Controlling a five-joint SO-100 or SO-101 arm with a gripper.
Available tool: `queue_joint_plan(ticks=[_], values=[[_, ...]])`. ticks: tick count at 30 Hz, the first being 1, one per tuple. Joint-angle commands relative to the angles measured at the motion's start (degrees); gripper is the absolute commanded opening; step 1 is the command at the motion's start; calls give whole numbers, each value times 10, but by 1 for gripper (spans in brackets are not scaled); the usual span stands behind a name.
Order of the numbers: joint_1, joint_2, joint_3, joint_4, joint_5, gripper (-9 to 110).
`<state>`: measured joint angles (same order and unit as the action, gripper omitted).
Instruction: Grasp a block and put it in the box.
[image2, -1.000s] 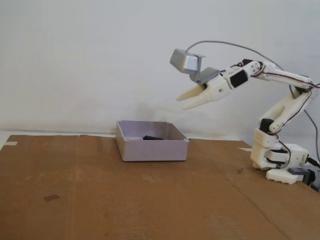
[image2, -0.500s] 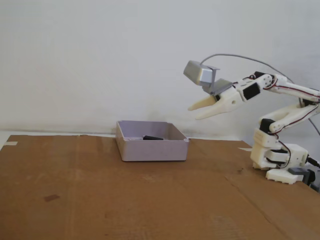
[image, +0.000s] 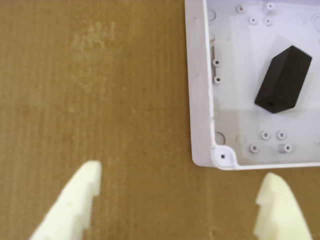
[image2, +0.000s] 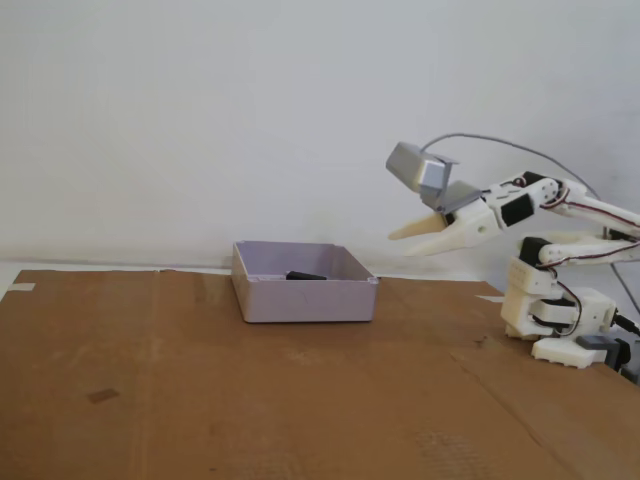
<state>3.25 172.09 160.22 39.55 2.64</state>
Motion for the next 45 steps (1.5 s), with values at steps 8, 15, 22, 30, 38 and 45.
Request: queue_joint_plan(ticks=[8, 15, 22, 30, 38, 45], values=[[-17, 103, 66, -12, 0, 38], [-40, 124, 112, -12, 0, 38], [-40, 156, 148, -12, 0, 38], [-40, 206, 198, -12, 0, 38], [-41, 227, 201, -4, -4, 38], [-33, 220, 201, -1, -6, 38]])
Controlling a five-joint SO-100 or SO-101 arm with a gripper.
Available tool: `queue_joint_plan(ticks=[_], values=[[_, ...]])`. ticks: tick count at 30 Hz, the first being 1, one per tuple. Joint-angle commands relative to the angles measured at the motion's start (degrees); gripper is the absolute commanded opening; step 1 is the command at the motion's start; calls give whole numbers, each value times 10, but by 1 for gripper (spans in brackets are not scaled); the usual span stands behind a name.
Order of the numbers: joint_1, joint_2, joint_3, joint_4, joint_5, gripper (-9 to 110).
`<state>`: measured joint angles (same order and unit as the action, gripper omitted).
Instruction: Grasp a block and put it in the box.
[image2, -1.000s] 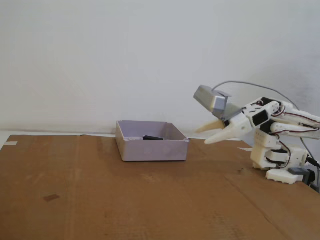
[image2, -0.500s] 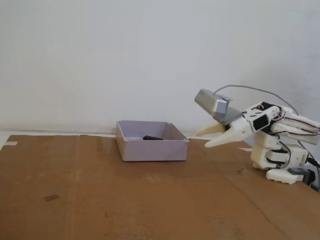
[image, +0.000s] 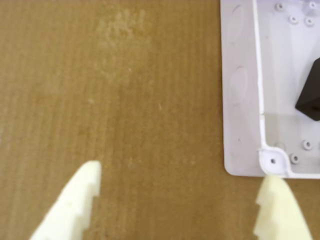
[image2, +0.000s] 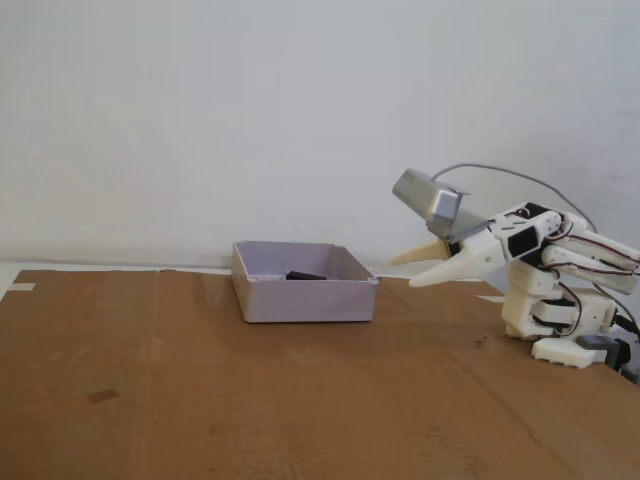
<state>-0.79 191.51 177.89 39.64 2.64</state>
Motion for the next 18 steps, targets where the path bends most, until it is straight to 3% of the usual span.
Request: queue_joint_plan(ticks=[1, 18], values=[[7, 30, 24, 10, -5, 38], [7, 34, 24, 156, -1, 38]])
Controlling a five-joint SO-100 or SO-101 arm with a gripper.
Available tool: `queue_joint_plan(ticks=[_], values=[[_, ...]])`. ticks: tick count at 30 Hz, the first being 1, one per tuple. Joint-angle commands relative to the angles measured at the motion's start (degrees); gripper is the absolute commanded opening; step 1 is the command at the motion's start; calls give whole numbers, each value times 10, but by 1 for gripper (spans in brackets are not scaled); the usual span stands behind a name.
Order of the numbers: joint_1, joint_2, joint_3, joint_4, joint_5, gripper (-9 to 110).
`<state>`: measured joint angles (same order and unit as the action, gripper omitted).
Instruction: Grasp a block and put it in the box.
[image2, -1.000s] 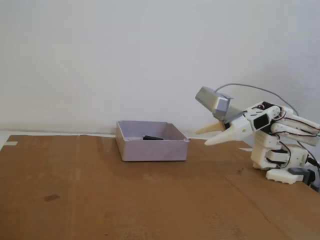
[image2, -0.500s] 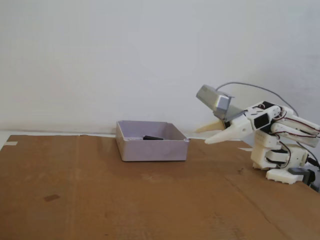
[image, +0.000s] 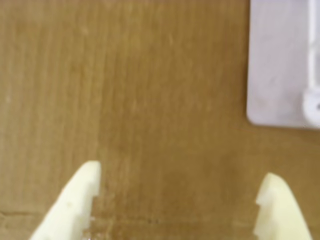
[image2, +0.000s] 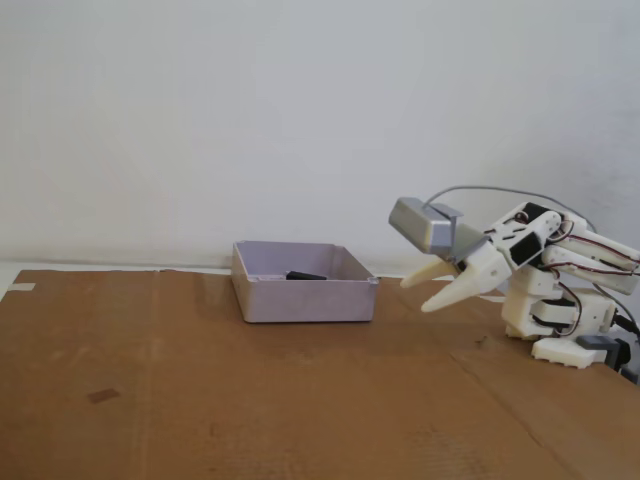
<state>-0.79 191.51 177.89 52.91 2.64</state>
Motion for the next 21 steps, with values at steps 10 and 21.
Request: queue_joint_plan(ticks=[10, 21], values=[[7, 34, 24, 99, -1, 37], [7, 34, 24, 100, -1, 0]])
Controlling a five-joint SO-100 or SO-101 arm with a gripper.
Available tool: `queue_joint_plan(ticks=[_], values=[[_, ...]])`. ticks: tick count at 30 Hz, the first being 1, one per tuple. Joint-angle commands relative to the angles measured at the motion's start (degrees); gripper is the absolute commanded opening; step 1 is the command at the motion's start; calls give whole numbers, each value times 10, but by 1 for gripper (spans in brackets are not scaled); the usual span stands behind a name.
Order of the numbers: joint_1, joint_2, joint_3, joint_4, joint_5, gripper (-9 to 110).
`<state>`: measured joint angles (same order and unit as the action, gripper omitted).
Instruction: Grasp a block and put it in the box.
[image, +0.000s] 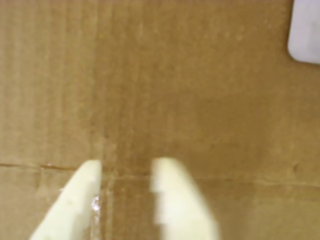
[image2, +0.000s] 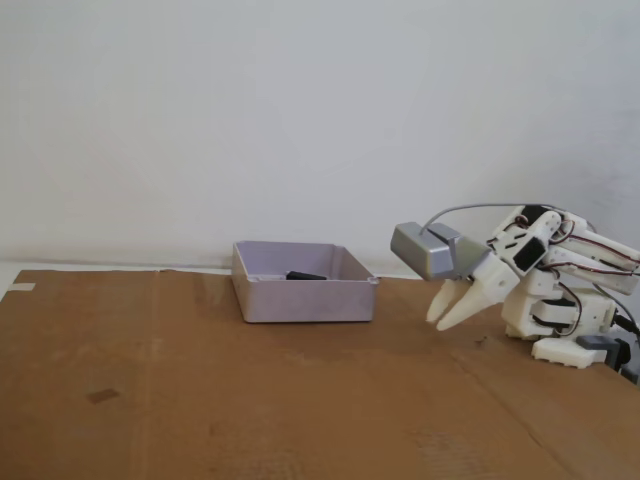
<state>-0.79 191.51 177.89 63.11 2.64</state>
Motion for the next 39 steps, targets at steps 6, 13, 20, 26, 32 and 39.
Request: queue_joint_plan(ticks=[6, 13, 20, 26, 32, 39], values=[[4, 34, 24, 83, 0, 0], [3, 34, 24, 221, 1, 0], [3, 34, 24, 225, -1, 0], [2, 34, 24, 225, -8, 0], [1, 34, 24, 225, -8, 0], [4, 33, 24, 225, -8, 0]])
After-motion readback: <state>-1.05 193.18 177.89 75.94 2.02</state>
